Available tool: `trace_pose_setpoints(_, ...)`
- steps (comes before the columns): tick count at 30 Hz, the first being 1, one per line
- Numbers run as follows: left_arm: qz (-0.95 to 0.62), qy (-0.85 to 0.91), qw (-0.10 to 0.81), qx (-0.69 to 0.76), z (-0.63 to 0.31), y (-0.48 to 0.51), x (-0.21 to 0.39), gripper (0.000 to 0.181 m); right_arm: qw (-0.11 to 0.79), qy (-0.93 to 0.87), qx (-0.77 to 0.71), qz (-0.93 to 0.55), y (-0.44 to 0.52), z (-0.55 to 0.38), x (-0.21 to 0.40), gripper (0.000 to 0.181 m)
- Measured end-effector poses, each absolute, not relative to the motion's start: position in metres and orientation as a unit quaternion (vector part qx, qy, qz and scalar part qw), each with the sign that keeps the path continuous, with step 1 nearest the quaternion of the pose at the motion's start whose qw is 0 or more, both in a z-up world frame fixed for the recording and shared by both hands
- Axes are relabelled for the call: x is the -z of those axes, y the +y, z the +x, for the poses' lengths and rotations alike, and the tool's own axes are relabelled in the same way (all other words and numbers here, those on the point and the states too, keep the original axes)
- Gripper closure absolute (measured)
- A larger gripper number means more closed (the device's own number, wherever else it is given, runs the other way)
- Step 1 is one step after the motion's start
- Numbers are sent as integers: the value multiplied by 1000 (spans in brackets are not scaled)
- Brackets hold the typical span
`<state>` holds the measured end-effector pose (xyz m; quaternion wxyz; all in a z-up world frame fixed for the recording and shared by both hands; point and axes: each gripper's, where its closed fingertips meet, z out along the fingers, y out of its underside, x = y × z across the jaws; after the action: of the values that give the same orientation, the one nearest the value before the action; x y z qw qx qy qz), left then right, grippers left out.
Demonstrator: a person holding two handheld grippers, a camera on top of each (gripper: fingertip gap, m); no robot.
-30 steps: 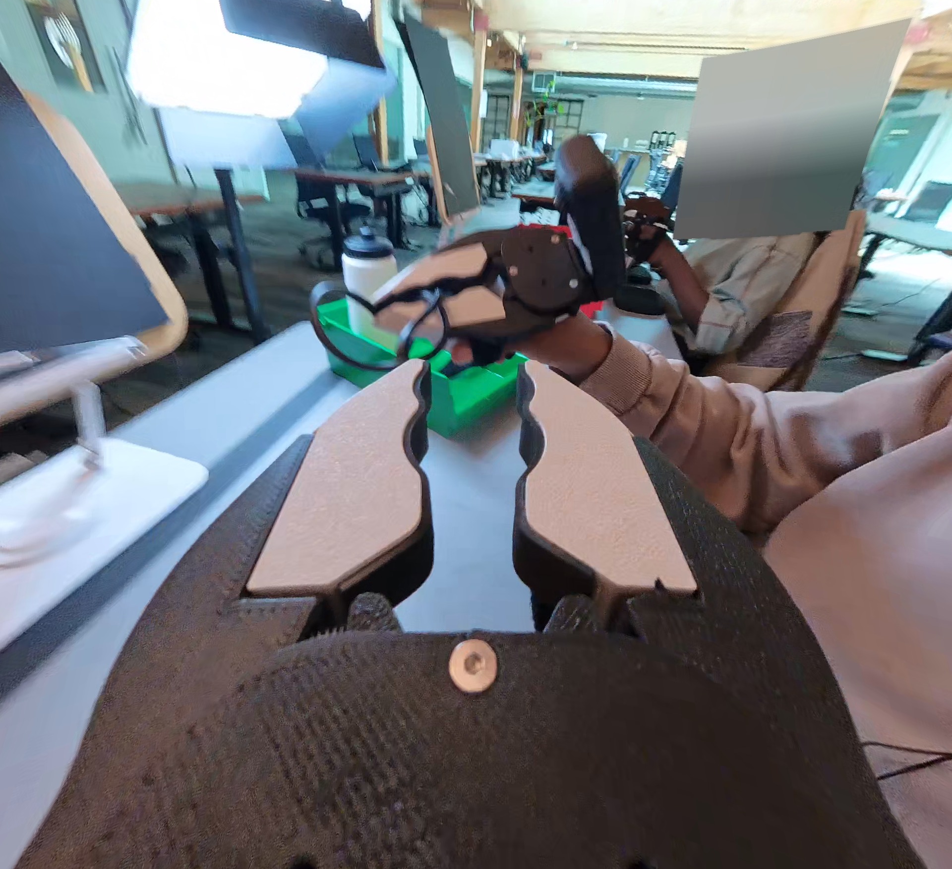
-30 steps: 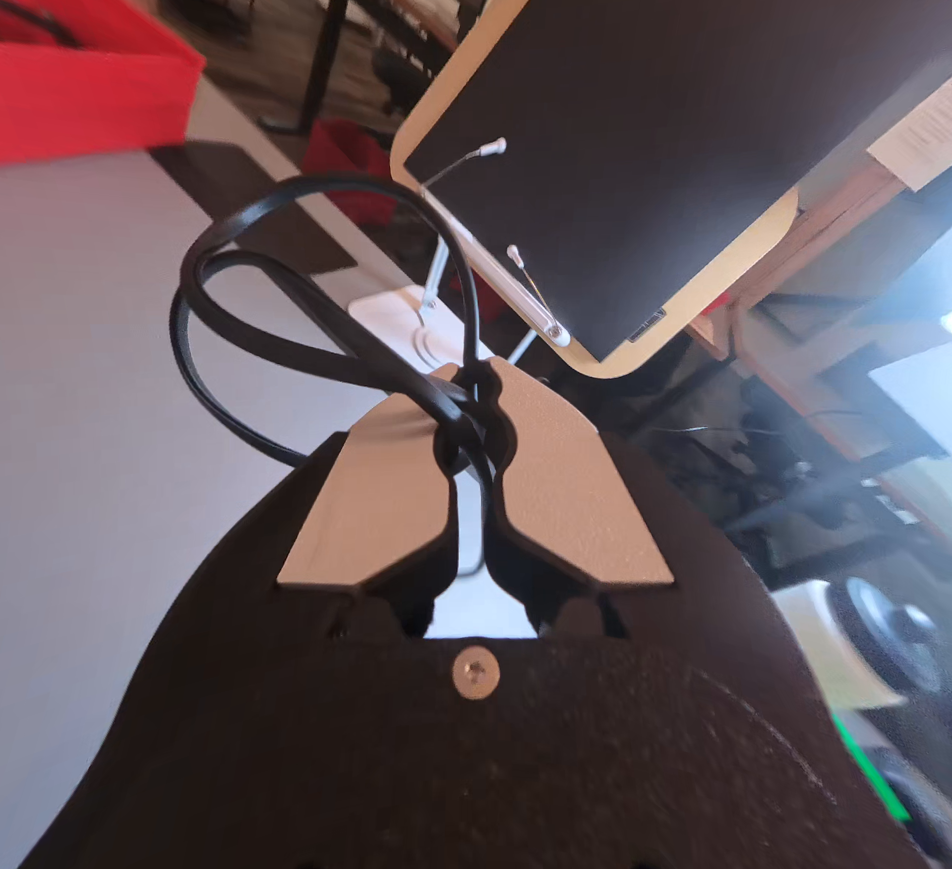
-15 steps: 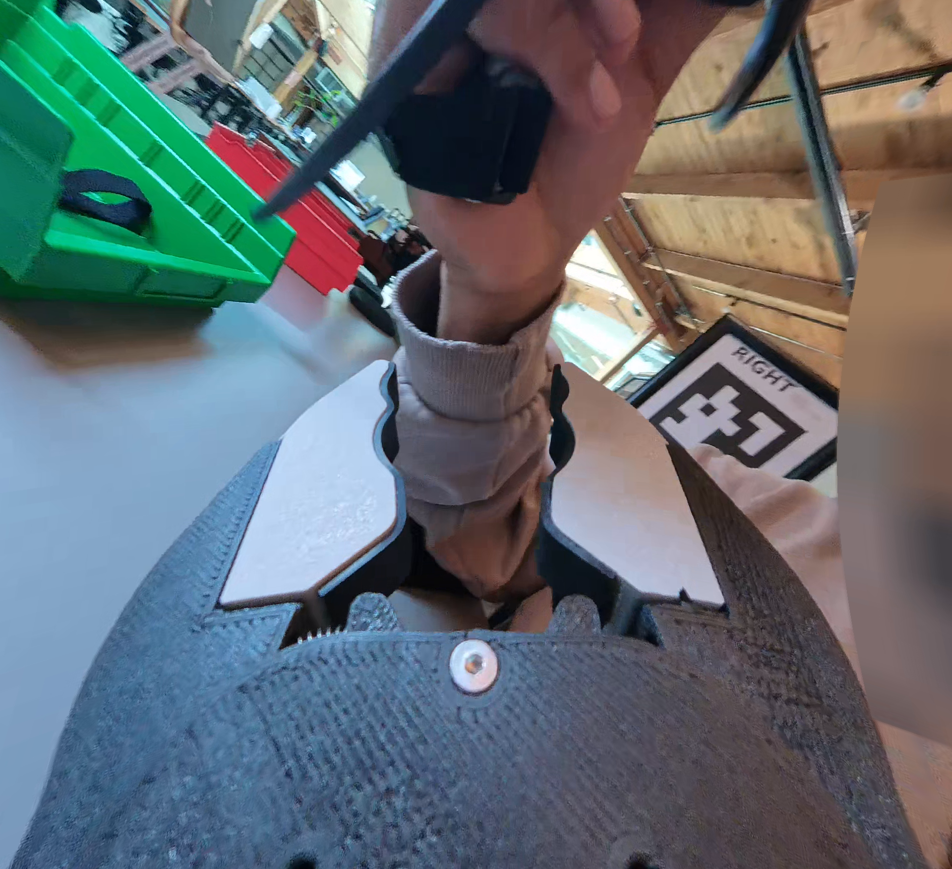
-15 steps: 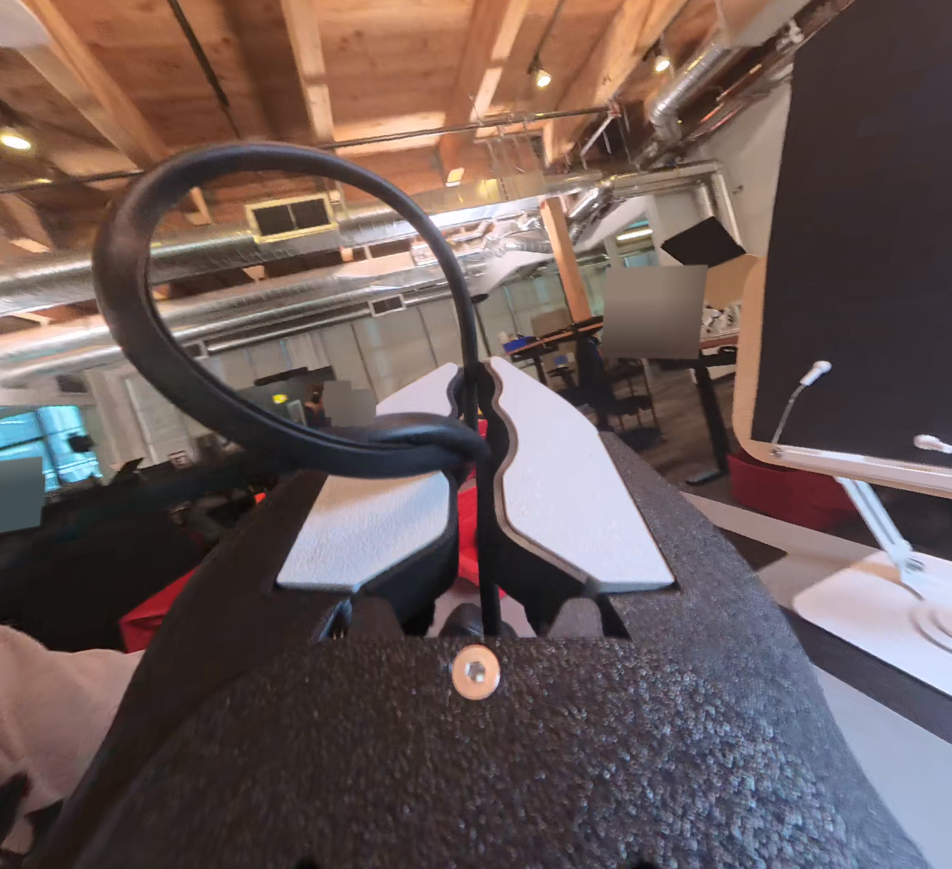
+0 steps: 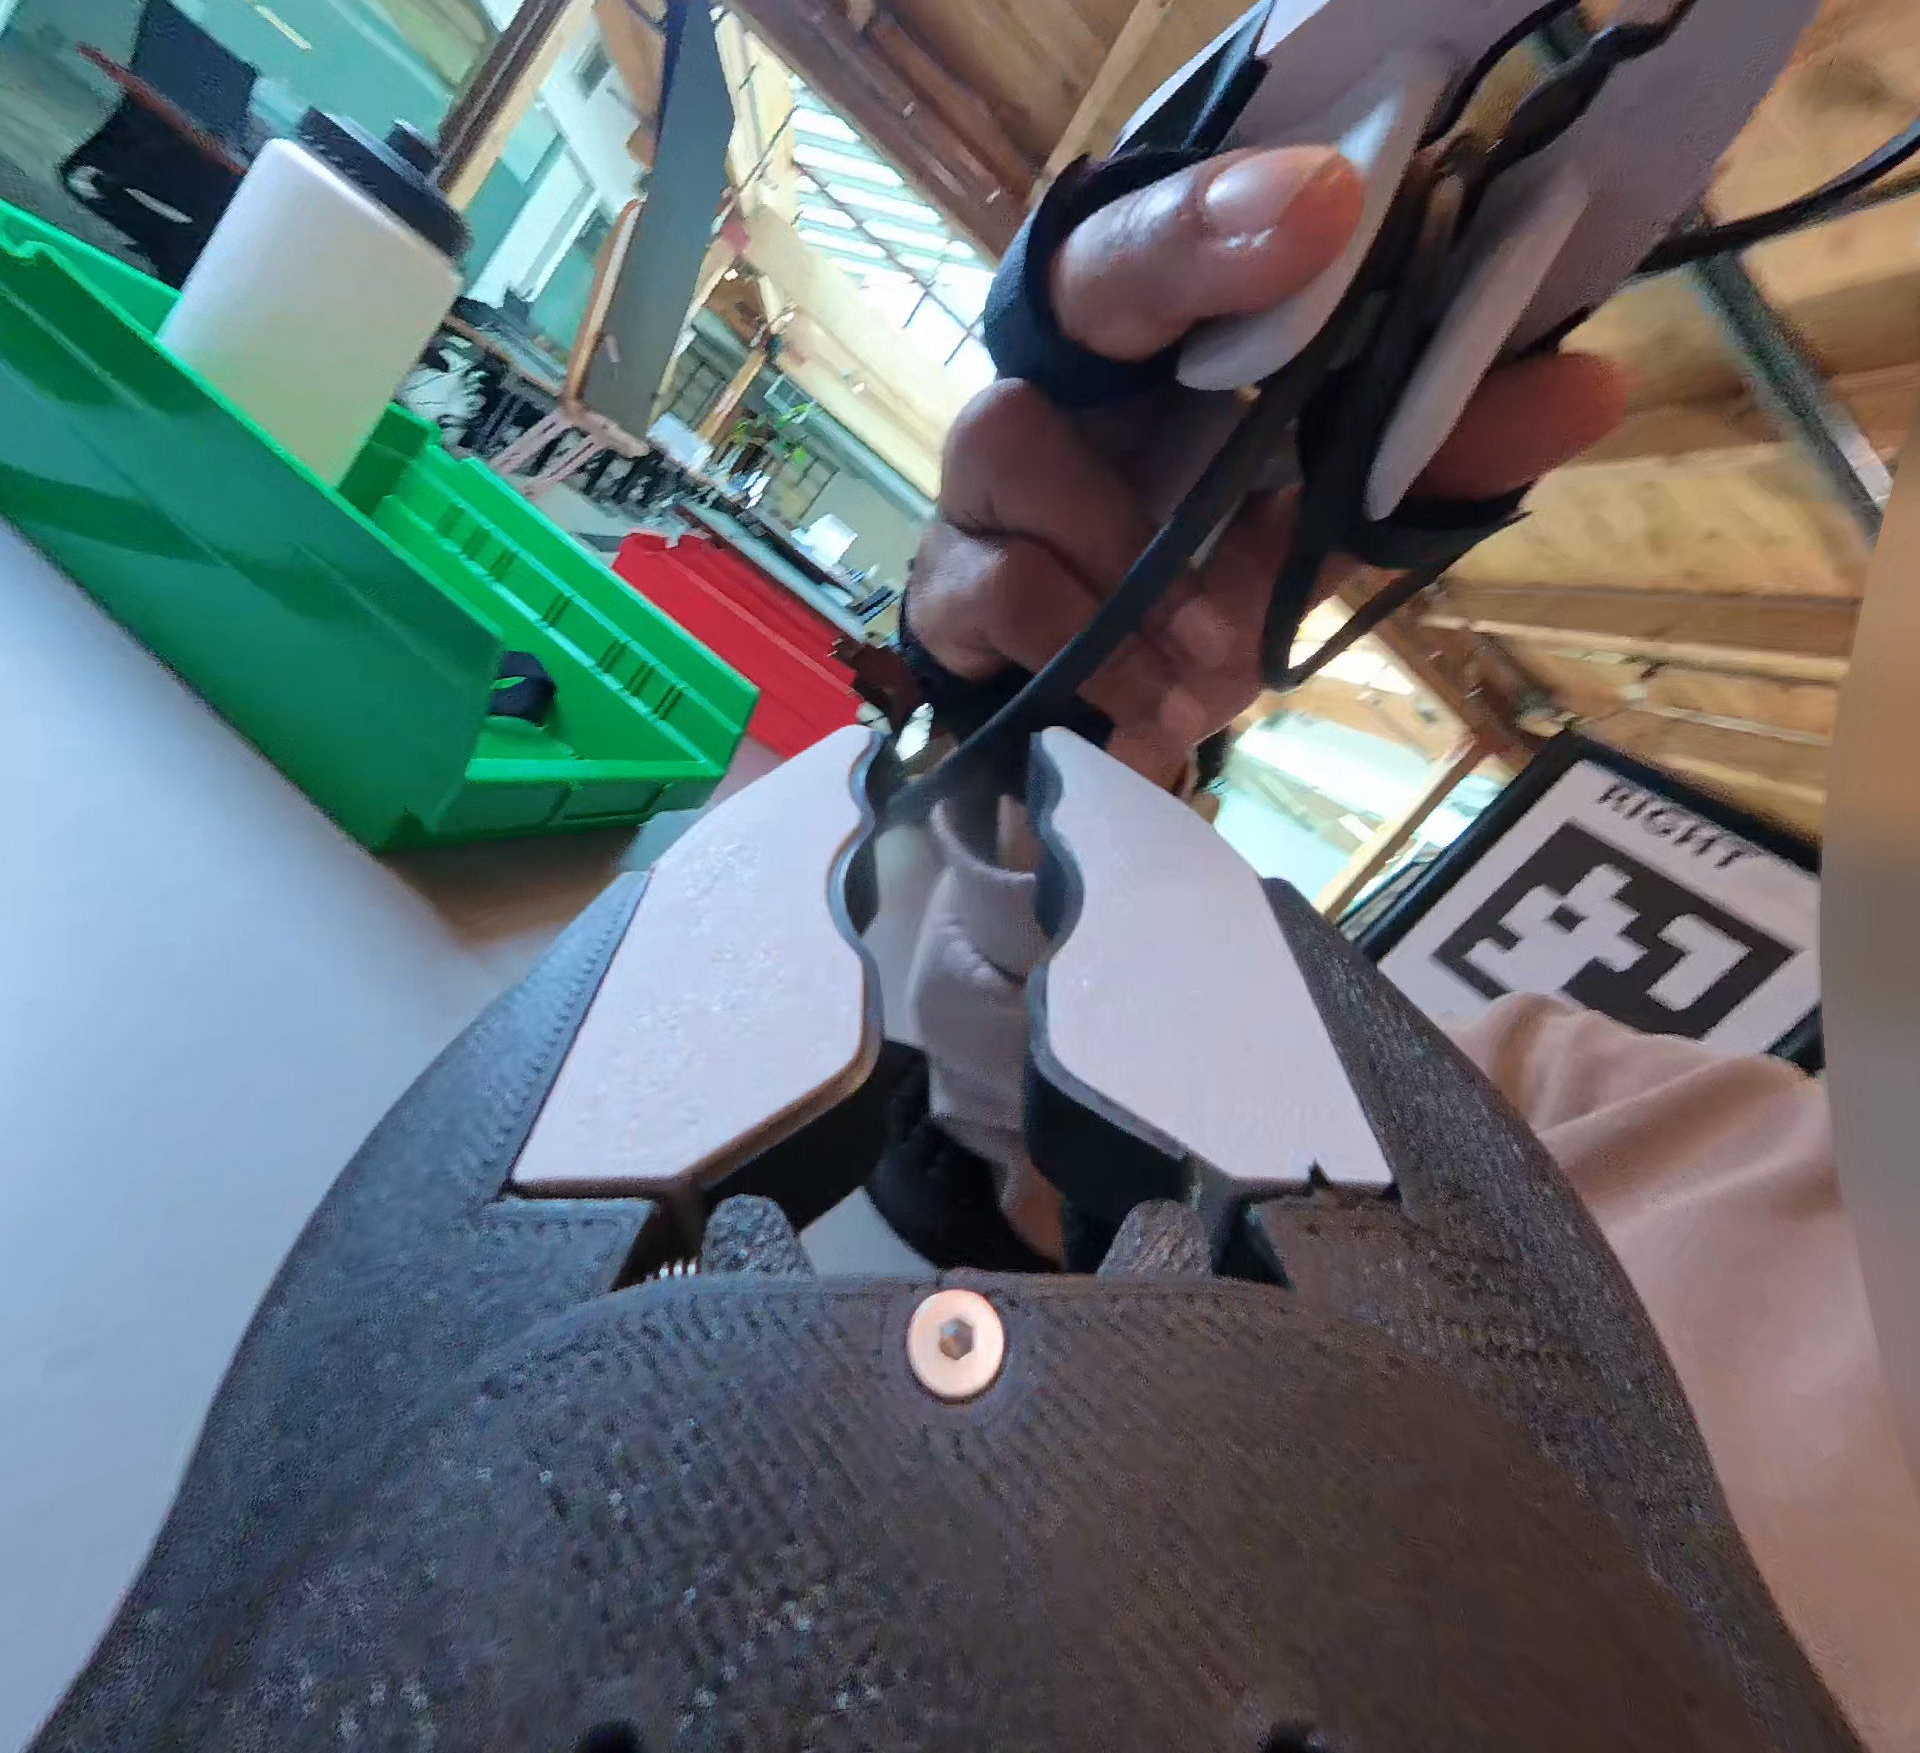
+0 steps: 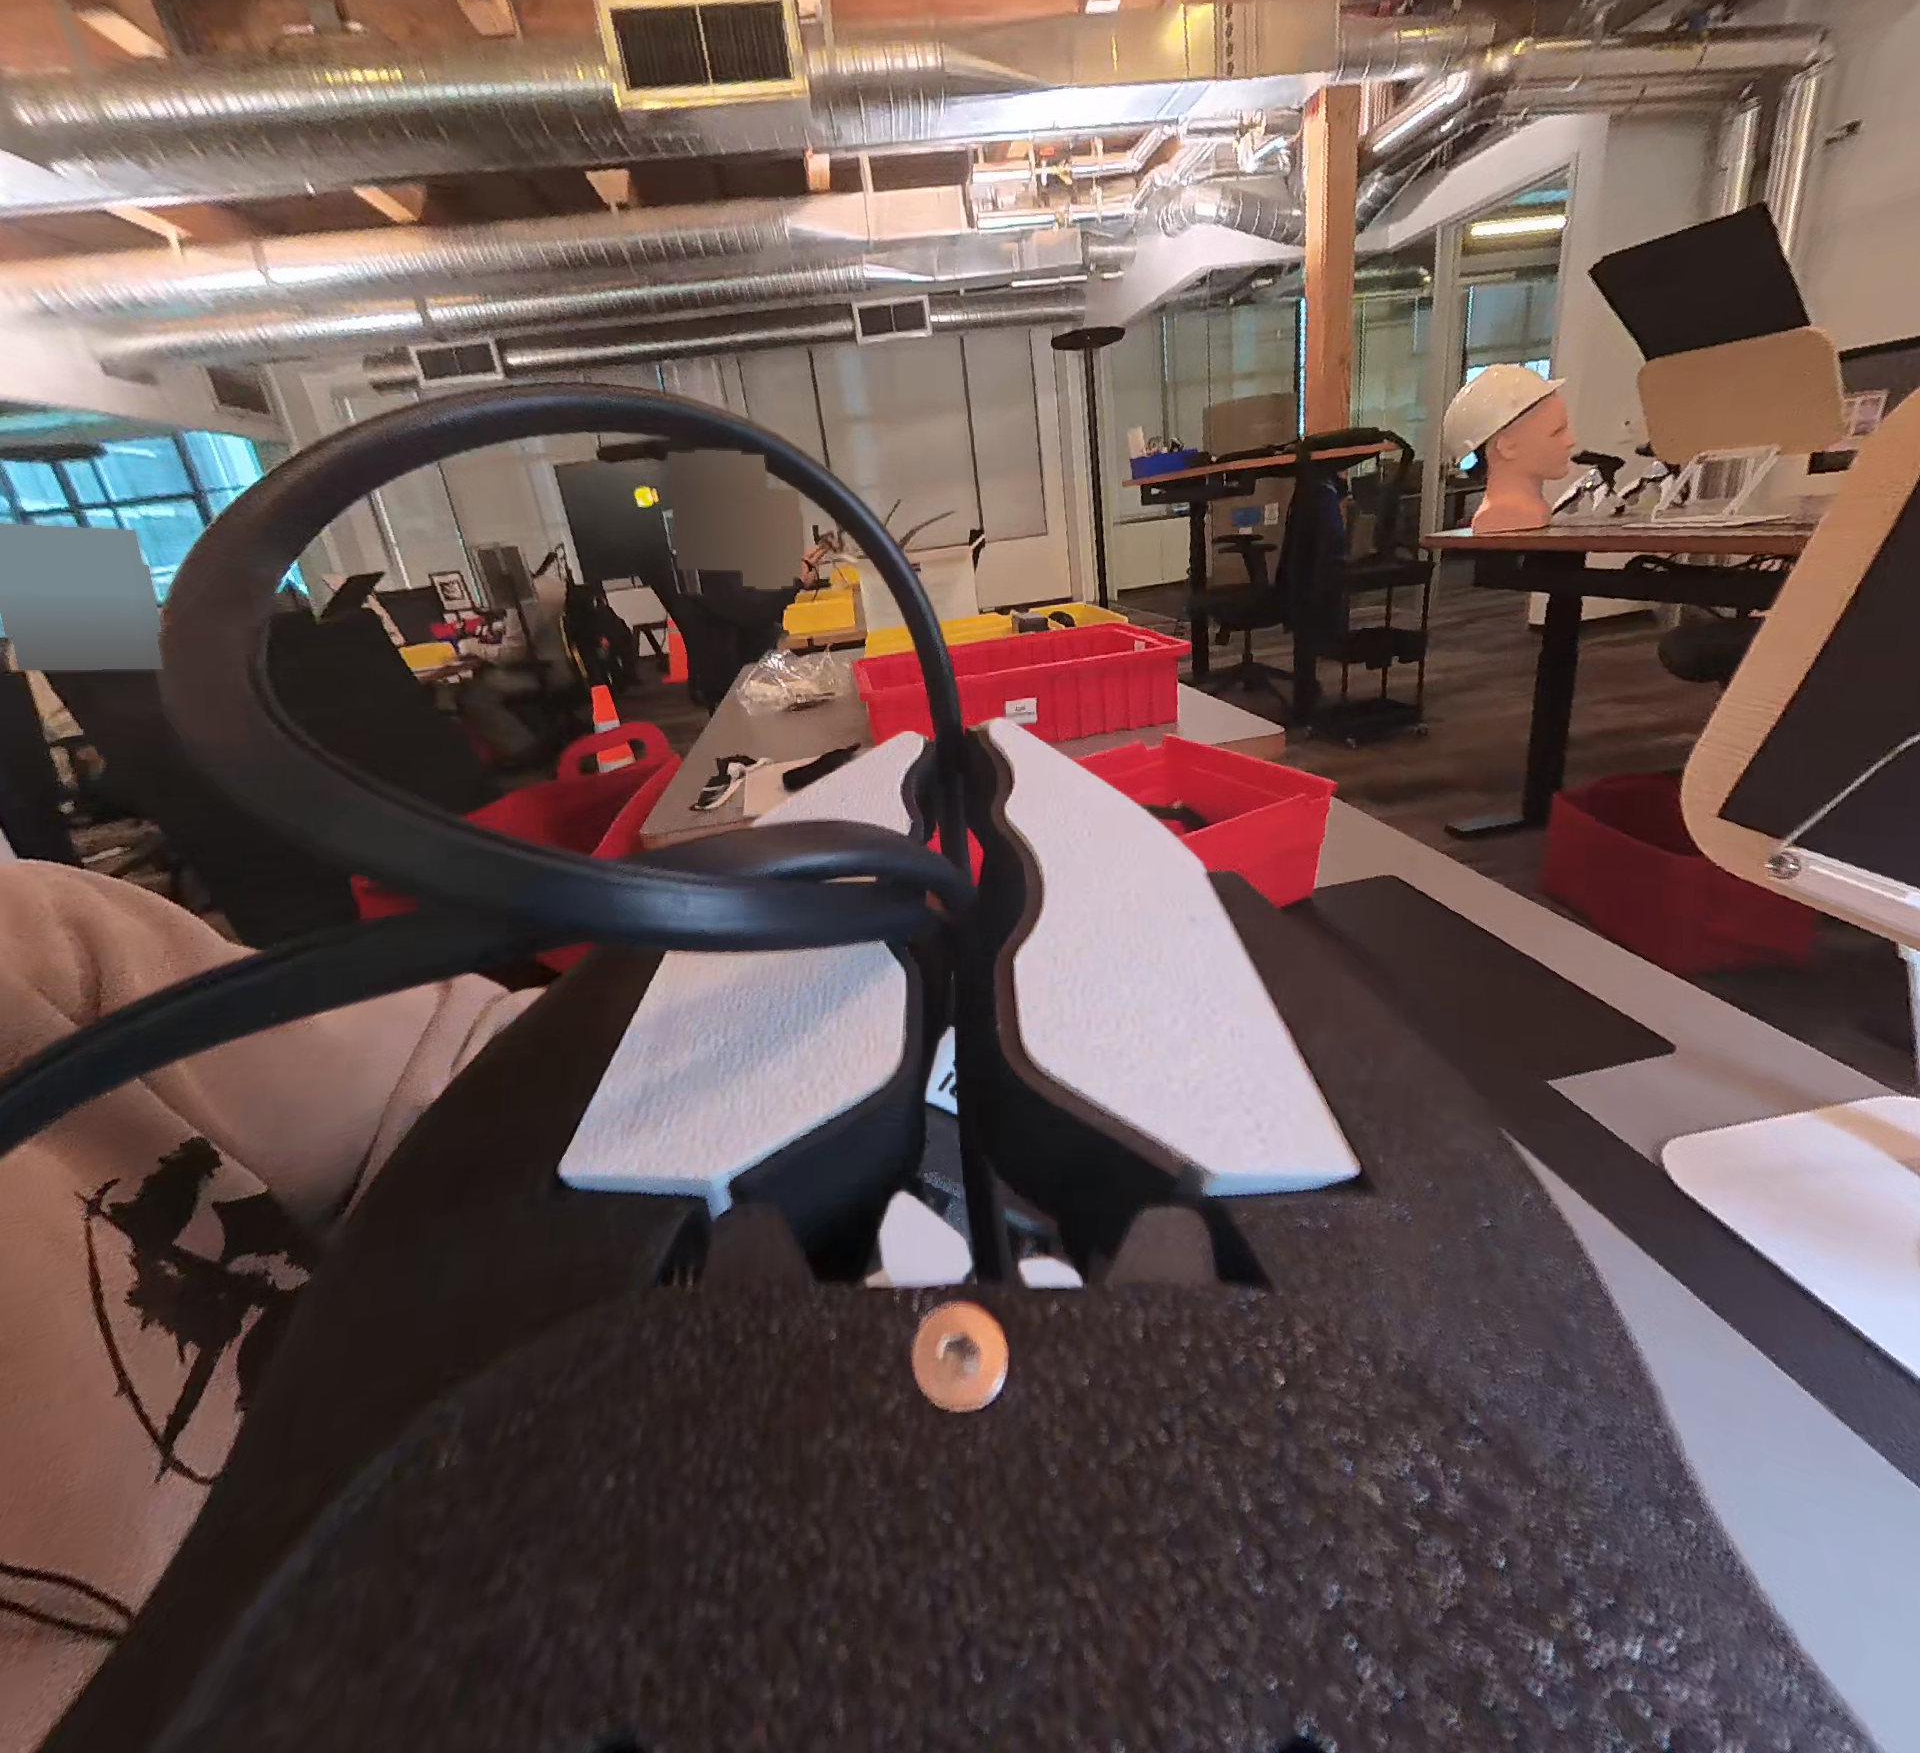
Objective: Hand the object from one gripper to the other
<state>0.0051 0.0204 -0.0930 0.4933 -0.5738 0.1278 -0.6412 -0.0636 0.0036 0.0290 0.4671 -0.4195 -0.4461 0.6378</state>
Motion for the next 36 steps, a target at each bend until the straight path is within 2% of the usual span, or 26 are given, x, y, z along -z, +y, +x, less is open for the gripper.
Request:
trace_pose_setpoints(1, -583, 148, 504, 620, 5, 21, 96, 170, 466, -450, -635, -422, 3, -65, -28, 176)
trace_pose_setpoints(3, -595, 194, 528, 573, 3, 20, 99, 177, 467, -452, -629, -426, 5, -65, -26, 176)
trace_pose_setpoints(9, -626, 308, 594, 402, -5, 20, 97, 177, 469, -440, -628, -437, 16, -61, -26, 177)
trace_pose_setpoints(12, -649, 317, 594, 355, -2, 27, 103, 131, 456, -443, -635, -439, 13, -65, -22, 177)
trace_pose_setpoints(13, -652, 315, 598, 343, -2, 29, 104, 127, 450, -448, -635, -439, 10, -68, -19, 177)
trace_pose_setpoints(14, -651, 315, 606, 331, -3, 31, 104, 132, 443, -456, -634, -441, 7, -72, -15, 177)
trace_pose_setpoints(15, -651, 321, 612, 315, -5, 31, 104, 160, 440, -464, -628, -443, 5, -75, -11, 177)
trace_pose_setpoints(16, -654, 332, 615, 291, -9, 32, 105, 181, 448, -468, -619, -444, 5, -76, -10, 177)
trace_pose_setpoints(18, -661, 359, 611, 247, -18, 34, 103, 181, 471, -470, -598, -447, 12, -73, -11, 177)
trace_pose_setpoints(21, -653, 329, 632, 255, -46, 36, 75, 181, 519, -475, -532, -471, 36, -62, -11, 177)
trace_pose_setpoints(26, -661, 272, 633, 298, -91, 39, 46, 181, 575, -584, -277, -501, 69, -62, 34, 177)
trace_pose_setpoints(29, -686, 272, 625, 254, -104, 42, 47, 181, 573, -652, -135, -478, 75, -70, 67, 176)
trace_pose_setpoints(33, -716, 269, 596, 244, -109, 41, 53, 181, 565, -692, -93, -440, 68, -80, 86, 175)
trace_pose_setpoints(36, -706, 255, 599, 280, -110, 42, 51, 179, 551, -704, -131, -429, 57, -83, 90, 176)
